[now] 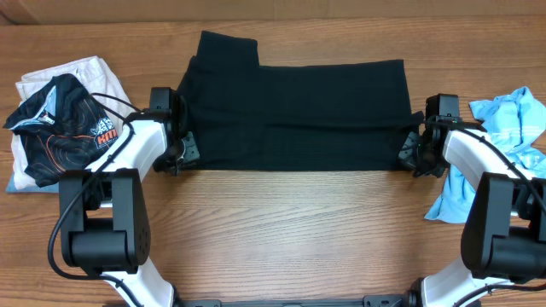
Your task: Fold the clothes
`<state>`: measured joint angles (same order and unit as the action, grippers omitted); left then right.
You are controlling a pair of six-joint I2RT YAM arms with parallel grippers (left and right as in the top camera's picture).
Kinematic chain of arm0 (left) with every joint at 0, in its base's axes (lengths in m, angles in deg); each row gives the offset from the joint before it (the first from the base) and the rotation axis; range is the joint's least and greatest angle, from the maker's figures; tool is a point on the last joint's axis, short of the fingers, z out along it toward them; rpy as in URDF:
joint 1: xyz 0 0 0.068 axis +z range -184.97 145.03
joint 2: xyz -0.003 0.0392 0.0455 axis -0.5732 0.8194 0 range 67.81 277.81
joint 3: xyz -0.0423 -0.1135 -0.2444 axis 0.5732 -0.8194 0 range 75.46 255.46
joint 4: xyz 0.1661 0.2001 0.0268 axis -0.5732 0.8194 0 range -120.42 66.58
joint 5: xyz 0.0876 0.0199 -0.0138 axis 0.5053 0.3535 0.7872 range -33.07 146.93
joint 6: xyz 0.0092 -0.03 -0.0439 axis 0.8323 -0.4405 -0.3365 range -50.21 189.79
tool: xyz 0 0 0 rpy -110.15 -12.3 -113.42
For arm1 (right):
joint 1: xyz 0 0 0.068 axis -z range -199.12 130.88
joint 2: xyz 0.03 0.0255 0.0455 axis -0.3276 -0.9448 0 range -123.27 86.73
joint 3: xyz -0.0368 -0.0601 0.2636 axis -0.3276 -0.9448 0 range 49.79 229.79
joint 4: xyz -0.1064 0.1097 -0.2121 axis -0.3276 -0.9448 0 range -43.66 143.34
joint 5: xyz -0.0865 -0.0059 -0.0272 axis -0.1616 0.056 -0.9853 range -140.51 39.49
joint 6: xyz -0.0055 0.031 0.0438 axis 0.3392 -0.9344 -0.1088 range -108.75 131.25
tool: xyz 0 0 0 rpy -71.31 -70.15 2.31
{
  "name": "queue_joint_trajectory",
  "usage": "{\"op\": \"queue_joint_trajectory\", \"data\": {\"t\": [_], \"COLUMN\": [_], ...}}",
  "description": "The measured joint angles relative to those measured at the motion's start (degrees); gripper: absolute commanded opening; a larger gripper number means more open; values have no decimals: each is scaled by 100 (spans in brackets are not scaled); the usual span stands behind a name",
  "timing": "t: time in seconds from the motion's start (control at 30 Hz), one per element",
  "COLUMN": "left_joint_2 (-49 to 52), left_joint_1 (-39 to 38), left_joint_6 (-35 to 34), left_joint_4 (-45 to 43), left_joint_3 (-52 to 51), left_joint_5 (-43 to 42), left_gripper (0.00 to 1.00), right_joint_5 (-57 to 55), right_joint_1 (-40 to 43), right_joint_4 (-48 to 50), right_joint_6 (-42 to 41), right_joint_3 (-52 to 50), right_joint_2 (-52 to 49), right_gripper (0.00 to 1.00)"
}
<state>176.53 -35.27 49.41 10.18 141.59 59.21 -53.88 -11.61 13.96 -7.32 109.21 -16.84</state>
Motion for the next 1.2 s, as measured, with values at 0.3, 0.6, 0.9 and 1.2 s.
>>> {"op": "queue_joint_trajectory", "data": {"t": [0.3, 0.6, 0.9, 1.2], "left_joint_2": [203, 557, 481, -1574], "left_joint_1": [0, 0, 0, 0], "left_joint_6": [-201, -214, -236, -350], "left_joint_4": [1803, 3539, 3235, 2553], "left_joint_3": [214, -101, -105, -74], "left_joint_5": [-55, -46, 57, -9], "left_gripper": [37, 42, 32, 76], "right_joint_5": [-90, 361, 446, 448], "right_joint_1": [55, 109, 109, 107], "right_joint_4": [-1532, -2682, -2500, -2363], "right_joint_6": [-76, -90, -92, -94], "right_joint_3": [24, -31, -35, -35], "right_joint_2": [46, 44, 44, 44], "right_gripper": [32, 36, 37, 37]}}
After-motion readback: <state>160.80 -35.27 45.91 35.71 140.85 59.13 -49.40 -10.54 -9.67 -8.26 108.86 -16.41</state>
